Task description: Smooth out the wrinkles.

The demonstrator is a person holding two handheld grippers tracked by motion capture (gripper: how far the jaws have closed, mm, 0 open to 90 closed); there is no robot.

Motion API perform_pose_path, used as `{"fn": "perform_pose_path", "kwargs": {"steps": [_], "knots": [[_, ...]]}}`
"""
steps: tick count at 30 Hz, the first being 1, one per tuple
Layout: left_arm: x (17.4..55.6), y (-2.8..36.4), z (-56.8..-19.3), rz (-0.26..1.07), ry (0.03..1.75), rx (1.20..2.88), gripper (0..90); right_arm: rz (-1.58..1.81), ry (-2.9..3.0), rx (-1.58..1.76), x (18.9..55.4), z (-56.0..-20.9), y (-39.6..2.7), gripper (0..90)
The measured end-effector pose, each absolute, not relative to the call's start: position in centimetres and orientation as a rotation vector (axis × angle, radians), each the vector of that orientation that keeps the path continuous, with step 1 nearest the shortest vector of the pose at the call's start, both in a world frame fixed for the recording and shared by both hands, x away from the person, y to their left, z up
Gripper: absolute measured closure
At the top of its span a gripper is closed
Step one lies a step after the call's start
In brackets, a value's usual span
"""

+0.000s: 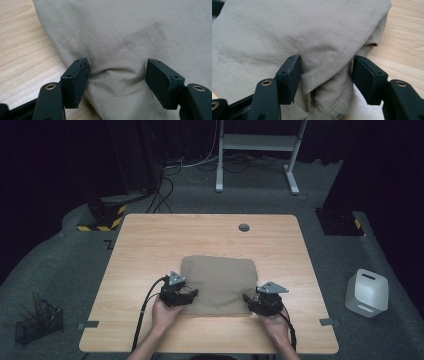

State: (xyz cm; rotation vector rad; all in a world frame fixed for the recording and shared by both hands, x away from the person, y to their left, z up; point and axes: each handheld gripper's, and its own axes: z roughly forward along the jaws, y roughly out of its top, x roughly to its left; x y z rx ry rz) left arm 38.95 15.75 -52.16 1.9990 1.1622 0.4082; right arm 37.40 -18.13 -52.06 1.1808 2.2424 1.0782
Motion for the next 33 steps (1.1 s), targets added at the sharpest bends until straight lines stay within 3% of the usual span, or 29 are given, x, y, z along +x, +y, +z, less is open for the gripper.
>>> {"fn": "perform_pose_path", "kwargs": {"steps": [19, 33], "knots": [[43.7, 15.4, -51.9, 0.436, 1.258, 1.971, 32.1, 1.062, 2.190, 1.321, 42.8, -52.1, -17.4, 42.3], [41.3, 17.3, -49.4, 0.476, 1.200, 1.934, 32.6, 1.162, 2.119, 1.289, 40.3, -50.2, -19.5, 42.5]]}}
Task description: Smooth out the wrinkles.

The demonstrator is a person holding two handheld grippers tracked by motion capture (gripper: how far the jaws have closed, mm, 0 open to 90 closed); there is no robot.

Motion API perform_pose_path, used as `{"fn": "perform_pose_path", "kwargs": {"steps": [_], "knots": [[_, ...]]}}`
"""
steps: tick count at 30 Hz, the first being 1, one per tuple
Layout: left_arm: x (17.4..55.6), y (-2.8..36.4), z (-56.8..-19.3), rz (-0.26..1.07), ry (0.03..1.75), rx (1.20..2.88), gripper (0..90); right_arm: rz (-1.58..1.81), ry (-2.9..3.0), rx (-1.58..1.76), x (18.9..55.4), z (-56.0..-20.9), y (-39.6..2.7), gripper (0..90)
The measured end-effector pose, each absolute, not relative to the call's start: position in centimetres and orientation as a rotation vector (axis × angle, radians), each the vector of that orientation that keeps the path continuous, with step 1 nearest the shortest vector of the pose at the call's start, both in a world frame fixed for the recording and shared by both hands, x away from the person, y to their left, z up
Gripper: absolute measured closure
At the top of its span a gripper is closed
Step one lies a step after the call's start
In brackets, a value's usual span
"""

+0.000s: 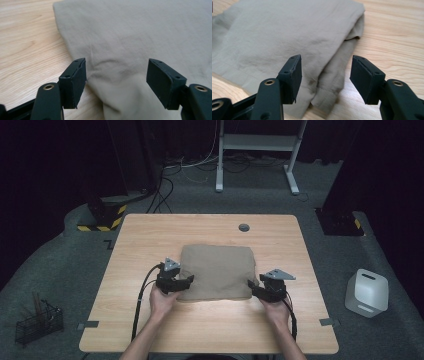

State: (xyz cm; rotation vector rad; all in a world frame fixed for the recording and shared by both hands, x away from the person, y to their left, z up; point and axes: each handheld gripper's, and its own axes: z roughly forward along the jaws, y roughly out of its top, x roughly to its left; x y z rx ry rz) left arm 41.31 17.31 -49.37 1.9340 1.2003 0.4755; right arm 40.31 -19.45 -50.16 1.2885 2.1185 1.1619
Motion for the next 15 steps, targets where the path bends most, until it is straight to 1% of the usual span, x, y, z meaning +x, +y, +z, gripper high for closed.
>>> {"fn": "perform_pose_path", "kwargs": {"steps": [9, 15], "knots": [[39.8, 20.0, -48.4, 0.475, 1.227, 1.856, 32.5, 1.190, 2.058, 1.304, 39.0, -49.5, -21.4, 43.1], [38.7, 21.4, -48.6, 0.476, 1.250, 1.825, 32.5, 1.185, 2.041, 1.323, 38.5, -49.6, -22.4, 44.0]]}}
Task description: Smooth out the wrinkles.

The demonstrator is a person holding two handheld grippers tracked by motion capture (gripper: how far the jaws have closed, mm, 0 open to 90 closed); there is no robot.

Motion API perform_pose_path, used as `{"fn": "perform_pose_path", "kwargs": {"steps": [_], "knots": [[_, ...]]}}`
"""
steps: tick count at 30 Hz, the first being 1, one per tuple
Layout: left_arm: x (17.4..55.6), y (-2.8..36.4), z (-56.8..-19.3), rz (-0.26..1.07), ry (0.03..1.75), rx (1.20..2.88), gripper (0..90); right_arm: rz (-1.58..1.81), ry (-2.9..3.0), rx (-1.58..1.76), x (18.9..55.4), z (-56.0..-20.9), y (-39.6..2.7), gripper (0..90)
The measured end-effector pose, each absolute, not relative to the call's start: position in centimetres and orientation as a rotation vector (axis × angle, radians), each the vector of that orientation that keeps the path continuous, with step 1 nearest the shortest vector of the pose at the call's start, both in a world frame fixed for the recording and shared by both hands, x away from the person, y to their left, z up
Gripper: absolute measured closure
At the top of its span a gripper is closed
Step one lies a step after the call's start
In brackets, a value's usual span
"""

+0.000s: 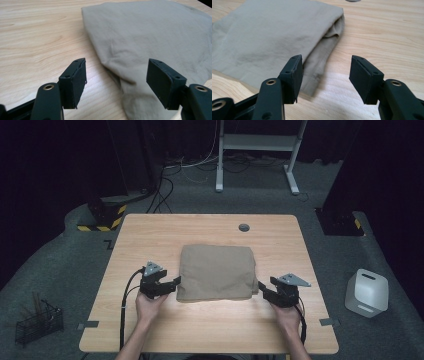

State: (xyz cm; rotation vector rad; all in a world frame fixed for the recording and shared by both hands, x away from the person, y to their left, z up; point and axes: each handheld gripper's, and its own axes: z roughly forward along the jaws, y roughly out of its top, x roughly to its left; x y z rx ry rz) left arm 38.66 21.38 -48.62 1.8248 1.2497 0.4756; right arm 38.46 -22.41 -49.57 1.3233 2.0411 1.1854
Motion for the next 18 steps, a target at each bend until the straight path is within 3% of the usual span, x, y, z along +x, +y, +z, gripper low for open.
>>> {"fn": "perform_pose_path", "kwargs": {"steps": [18], "knots": [[36.6, 24.3, -51.2, 0.510, 1.352, 1.836, 32.6, 1.097, 2.028, 1.386, 37.0, -51.0, -24.8, 44.7]]}}
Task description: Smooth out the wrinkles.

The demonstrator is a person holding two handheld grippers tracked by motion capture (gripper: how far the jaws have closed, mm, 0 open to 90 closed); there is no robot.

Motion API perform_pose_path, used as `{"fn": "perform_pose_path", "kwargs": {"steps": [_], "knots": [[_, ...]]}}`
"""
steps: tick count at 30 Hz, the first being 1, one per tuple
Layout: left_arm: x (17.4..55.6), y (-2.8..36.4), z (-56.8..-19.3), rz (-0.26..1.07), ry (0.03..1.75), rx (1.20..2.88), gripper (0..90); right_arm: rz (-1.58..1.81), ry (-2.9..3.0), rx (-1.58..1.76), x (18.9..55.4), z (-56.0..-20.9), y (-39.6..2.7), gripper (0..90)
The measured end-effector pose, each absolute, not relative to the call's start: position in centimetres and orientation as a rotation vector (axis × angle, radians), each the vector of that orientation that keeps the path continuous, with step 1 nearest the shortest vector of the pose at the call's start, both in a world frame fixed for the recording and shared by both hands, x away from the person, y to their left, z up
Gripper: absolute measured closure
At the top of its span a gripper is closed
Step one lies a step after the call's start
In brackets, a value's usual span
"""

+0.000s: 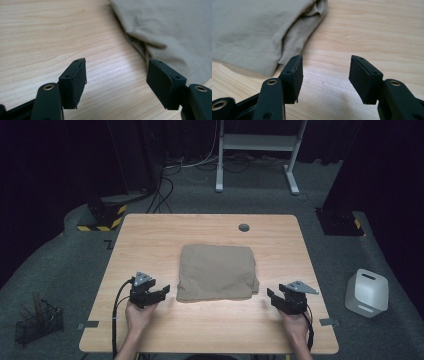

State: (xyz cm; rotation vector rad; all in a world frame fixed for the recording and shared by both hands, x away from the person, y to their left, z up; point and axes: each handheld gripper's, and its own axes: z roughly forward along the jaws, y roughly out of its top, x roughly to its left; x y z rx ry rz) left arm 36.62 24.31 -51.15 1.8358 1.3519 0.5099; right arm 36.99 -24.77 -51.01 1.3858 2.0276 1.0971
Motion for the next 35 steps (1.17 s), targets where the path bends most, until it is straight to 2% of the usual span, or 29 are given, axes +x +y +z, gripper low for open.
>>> {"fn": "perform_pose_path", "kwargs": {"steps": [16, 21, 35], "knots": [[36.2, 26.3, -52.8, 0.611, 1.449, 1.854, 33.0, 0.943, 2.051, 1.410, 37.1, -52.1, -25.4, 44.3], [36.3, 26.2, -52.8, 0.656, 1.455, 1.892, 32.1, 0.901, 2.080, 1.421, 37.4, -52.3, -25.3, 40.7], [36.4, 26.2, -52.8, 0.657, 1.462, 1.897, 27.1, 0.896, 2.078, 1.427, 37.4, -52.3, -25.3, 35.9]]}}
